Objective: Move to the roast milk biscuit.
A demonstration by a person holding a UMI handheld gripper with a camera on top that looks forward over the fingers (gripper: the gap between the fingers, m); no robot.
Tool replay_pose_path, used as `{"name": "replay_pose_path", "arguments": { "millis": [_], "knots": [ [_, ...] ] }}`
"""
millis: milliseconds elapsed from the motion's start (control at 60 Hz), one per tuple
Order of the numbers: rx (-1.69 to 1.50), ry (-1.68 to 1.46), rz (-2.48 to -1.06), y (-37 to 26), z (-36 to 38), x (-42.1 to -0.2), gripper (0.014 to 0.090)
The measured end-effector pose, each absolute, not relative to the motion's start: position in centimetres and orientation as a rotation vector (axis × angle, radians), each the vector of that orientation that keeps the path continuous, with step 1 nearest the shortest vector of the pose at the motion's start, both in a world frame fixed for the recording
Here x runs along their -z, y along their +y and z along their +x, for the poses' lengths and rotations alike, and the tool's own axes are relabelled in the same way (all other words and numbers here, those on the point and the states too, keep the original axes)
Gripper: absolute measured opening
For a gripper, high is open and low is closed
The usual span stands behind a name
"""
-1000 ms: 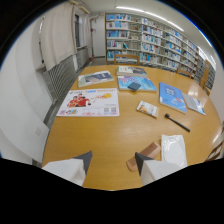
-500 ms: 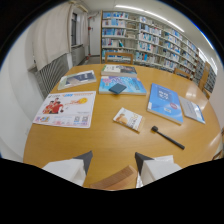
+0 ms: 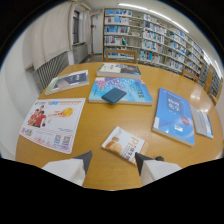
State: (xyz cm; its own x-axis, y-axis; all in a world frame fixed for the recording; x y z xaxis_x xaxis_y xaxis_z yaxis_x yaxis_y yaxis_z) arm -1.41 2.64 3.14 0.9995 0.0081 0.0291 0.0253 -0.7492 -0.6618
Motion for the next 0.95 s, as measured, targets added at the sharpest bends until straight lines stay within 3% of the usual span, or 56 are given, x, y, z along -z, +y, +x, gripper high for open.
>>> {"name": "replay_pose_path", "arguments": {
  "millis": [950],
  "knots": [
    [0.039, 0.012, -2.437, 7.0, 0.1, -1.0, 0.0845]
  ]
}}
